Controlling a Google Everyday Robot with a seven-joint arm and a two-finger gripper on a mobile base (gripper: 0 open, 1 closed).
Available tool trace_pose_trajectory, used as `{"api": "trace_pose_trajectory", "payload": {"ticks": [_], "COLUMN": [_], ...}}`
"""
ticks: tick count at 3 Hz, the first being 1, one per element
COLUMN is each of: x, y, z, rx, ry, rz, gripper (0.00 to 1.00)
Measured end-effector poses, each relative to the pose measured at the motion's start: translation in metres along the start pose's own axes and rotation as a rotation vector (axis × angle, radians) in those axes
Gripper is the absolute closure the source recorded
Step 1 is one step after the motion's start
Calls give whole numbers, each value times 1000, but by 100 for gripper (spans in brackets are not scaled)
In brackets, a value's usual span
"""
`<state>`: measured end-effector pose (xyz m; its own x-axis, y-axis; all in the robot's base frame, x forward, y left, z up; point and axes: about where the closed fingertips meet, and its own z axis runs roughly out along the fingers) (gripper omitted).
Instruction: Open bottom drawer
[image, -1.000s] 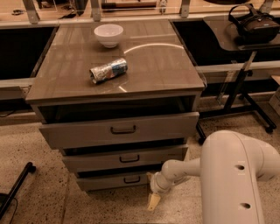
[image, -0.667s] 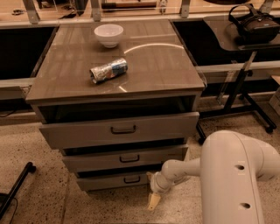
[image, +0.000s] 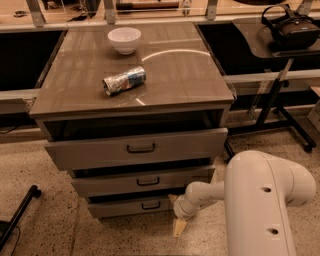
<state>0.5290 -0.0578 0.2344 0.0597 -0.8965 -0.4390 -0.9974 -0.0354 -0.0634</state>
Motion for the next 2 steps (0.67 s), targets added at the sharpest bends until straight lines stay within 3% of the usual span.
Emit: {"api": "trace_pose_trajectory", "payload": {"ticks": [2], "x": [30], "y": [-30], "z": [21], "rx": [20], "ry": [0], "rz": [-66], "gripper": [0]}}
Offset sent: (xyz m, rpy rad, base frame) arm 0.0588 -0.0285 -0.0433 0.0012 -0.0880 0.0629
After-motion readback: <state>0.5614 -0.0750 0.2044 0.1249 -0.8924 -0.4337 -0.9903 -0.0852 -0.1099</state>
